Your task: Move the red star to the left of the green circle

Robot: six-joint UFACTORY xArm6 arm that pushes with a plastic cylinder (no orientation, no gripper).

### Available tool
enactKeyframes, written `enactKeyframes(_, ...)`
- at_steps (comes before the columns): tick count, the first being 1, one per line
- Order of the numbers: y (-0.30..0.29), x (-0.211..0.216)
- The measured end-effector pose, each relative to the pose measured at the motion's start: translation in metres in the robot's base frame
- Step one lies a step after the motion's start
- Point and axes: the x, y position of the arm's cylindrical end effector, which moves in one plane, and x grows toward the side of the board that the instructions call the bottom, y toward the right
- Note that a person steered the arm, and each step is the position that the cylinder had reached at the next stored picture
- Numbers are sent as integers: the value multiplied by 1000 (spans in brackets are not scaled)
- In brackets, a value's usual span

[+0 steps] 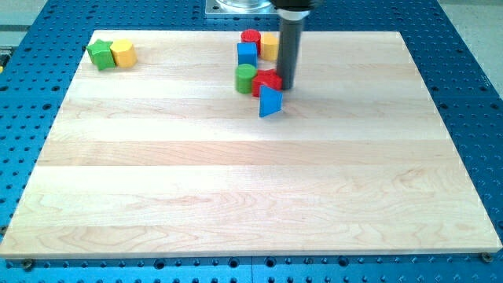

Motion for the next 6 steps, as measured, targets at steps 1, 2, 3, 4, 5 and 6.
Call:
enactKeyframes(1, -58, 0)
enactKeyframes(2, -118, 1)
enactKeyframes(3, -77, 52)
enactKeyframes(4, -80, 57)
enactKeyframes(5, -115, 68)
enactKeyframes(6, -174, 50)
